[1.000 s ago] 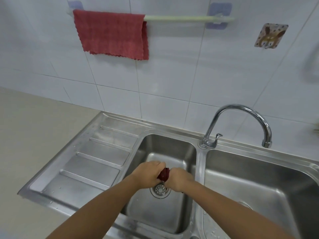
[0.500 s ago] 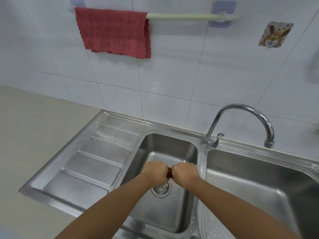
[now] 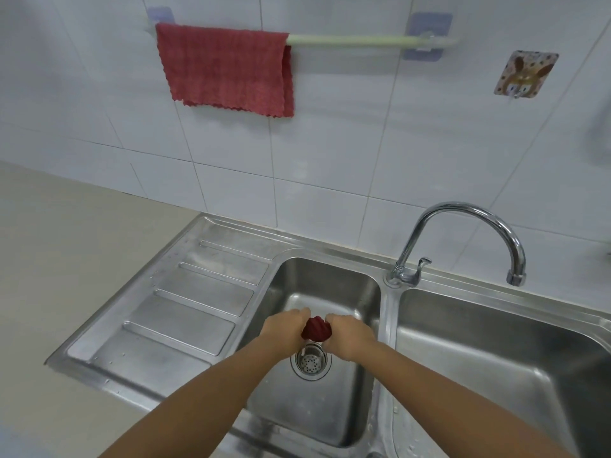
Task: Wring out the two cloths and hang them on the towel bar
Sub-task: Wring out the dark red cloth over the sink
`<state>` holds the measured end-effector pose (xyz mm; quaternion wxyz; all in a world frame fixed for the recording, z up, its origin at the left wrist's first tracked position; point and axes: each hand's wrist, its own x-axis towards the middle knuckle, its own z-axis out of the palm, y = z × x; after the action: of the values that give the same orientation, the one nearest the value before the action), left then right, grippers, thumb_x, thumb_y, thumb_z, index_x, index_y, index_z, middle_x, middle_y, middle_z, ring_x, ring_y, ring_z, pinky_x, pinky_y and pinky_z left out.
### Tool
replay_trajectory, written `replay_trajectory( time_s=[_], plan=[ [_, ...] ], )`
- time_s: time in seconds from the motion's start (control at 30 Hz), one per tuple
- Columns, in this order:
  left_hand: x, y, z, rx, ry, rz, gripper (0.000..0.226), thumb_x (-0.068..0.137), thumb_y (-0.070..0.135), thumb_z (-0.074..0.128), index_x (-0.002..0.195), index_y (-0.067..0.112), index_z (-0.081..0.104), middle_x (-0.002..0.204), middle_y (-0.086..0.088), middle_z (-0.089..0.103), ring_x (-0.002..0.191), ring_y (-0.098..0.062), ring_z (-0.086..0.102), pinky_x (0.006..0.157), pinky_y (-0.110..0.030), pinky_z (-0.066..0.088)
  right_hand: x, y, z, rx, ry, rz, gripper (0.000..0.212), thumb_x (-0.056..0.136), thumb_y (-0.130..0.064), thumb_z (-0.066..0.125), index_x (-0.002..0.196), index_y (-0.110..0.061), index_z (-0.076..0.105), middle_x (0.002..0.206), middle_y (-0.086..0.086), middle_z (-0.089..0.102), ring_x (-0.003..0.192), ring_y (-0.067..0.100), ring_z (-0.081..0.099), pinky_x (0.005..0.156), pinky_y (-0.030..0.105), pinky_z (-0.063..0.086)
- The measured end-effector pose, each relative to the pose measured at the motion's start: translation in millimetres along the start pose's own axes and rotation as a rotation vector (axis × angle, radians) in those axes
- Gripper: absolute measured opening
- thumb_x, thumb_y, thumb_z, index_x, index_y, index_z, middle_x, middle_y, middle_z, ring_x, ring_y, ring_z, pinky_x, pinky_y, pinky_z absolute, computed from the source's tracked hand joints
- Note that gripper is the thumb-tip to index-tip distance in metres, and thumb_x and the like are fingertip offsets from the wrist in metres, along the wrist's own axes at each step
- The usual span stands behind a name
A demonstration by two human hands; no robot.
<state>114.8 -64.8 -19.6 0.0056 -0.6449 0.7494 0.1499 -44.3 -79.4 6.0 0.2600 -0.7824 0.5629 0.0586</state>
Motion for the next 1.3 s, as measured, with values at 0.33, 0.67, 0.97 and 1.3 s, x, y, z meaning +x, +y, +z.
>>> replay_trajectory(
  time_s=[0.33, 0.67, 0.97, 1.3],
  plan=[
    [-29.3, -22.4, 14.9, -0.034, 0.580, 0.299, 0.066, 0.074, 0.035, 0.077, 0.130, 0.018, 0.047, 0.130, -0.002, 0.058, 0.114, -0.014, 0.058, 0.099, -0.028, 0.047, -17.3, -5.3, -32.6, 1.111, -0.752, 0.252, 0.018, 0.082, -0.028, 0.063, 0.068, -0.021, 0.054, 0.057, -0.008, 0.052, 0.046, 0.003, 0.046, 0.039, 0.013, 0.037],
    [-25.4, -9.5, -28.3, 0.123, 0.144, 0.321, 0.019, 0.092, 0.033, 0.052, 0.095, 0.014, 0.053, 0.084, -0.003, 0.066, 0.069, -0.022, 0.062, 0.061, -0.033, 0.051, -24.1, -11.8, -24.4, 0.914, -0.916, 0.294, 0.031, 0.086, -0.023, 0.058, 0.057, -0.023, 0.048, 0.046, -0.010, 0.045, 0.036, 0.001, 0.038, 0.033, 0.011, 0.026],
    [-21.0, 16.9, -24.7, 0.145, -0.171, 0.104, 0.028, 0.082, 0.034, 0.051, 0.073, 0.011, 0.062, 0.069, -0.004, 0.060, 0.061, -0.024, 0.054, 0.061, -0.033, 0.050, -23.1, -10.8, -0.8, -0.265, 0.059, -0.086, 0.023, 0.083, -0.033, 0.052, 0.082, -0.016, 0.068, 0.081, 0.003, 0.068, 0.067, 0.023, 0.055, 0.057, 0.027, 0.041],
    [-17.2, 17.0, -11.8, -0.160, -0.215, -0.083, 0.021, 0.077, 0.034, 0.057, 0.075, 0.014, 0.062, 0.067, -0.001, 0.060, 0.061, -0.023, 0.055, 0.060, -0.033, 0.047, 0.3, 5.9, 1.5, -0.500, 0.214, -0.340, 0.013, 0.087, -0.021, 0.052, 0.093, -0.015, 0.061, 0.086, 0.006, 0.070, 0.075, 0.028, 0.065, 0.059, 0.031, 0.042]
  ],
)
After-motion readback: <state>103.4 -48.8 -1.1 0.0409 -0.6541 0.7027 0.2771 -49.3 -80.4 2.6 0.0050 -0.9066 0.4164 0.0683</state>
